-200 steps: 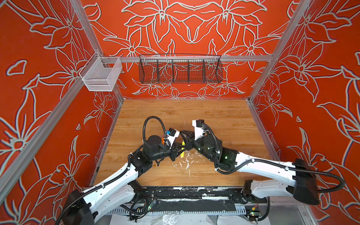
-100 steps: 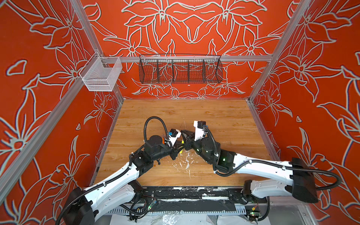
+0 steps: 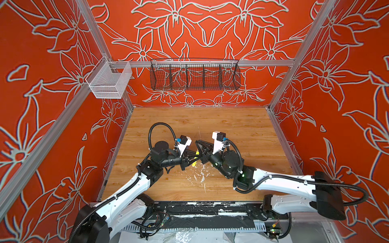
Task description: Insert the pens into the pen caps
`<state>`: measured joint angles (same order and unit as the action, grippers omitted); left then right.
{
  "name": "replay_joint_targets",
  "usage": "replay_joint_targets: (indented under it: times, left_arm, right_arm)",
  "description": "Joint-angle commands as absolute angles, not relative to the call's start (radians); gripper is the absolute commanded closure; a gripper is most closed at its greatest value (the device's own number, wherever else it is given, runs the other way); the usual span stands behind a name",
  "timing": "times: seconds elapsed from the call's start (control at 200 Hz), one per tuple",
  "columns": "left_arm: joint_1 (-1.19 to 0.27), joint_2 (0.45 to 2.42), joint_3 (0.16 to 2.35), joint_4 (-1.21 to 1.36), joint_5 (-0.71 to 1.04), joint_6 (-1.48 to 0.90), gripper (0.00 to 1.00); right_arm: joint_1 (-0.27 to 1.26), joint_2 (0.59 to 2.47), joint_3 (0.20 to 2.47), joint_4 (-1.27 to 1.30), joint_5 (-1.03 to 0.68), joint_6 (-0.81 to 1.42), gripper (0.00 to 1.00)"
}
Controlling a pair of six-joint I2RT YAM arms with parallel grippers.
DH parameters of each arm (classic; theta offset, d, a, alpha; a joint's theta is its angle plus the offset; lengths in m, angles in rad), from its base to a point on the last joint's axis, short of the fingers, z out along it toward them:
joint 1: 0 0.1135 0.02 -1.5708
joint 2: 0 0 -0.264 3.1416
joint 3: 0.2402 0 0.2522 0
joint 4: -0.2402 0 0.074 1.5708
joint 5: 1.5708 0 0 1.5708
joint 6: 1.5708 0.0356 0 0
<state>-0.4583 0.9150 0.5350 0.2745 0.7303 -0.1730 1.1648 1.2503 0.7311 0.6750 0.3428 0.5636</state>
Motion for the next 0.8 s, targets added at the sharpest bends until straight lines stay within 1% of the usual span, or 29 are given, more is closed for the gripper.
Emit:
replay_joint_targets:
  times: [0.0, 0.03, 0.08, 0.185, 0.3, 0.41, 0.5, 0.525, 0.56, 0.671, 0.796]
  left_arm:
    - [-0.434, 0.873, 0.588, 0.499, 0.093, -0.227, 1.0]
    - [-0.475, 0.868, 0.59, 0.489, 0.035, -0.181, 1.0]
    - [-0.528, 0.865, 0.578, 0.502, -0.01, -0.127, 1.0]
    - [-0.585, 0.851, 0.556, 0.516, -0.085, -0.077, 1.0]
    - [-0.598, 0.827, 0.52, 0.532, -0.128, -0.07, 1.0]
    - [-0.598, 0.833, 0.533, 0.488, -0.126, -0.086, 1.0]
    - [-0.598, 0.826, 0.54, 0.437, -0.13, -0.126, 1.0]
    - [-0.598, 0.823, 0.54, 0.415, -0.133, -0.138, 1.0]
    - [-0.599, 0.819, 0.54, 0.385, -0.133, -0.155, 1.0]
    - [-0.599, 0.822, 0.496, 0.358, -0.121, -0.195, 1.0]
    - [-0.609, 0.845, 0.444, 0.3, -0.144, -0.253, 1.0]
  right_arm:
    - [1.328, 1.294, 0.677, 0.529, 0.029, 0.656, 1.0]
    - [1.339, 1.312, 0.696, 0.504, 0.065, 0.674, 1.0]
    - [1.342, 1.336, 0.715, 0.496, 0.089, 0.694, 1.0]
    - [1.343, 1.343, 0.745, 0.454, 0.148, 0.683, 1.0]
    - [1.342, 1.305, 0.786, 0.313, 0.241, 0.684, 1.0]
    - [1.342, 1.273, 0.797, 0.26, 0.286, 0.662, 1.0]
    - [1.341, 1.24, 0.807, 0.205, 0.336, 0.644, 0.76]
    - [1.34, 1.23, 0.814, 0.175, 0.353, 0.637, 0.67]
    - [1.336, 1.212, 0.826, 0.133, 0.387, 0.623, 0.58]
    - [1.281, 1.144, 0.883, -0.041, 0.491, 0.594, 0.38]
    - [1.161, 1.069, 0.963, -0.238, 0.515, 0.57, 0.27]
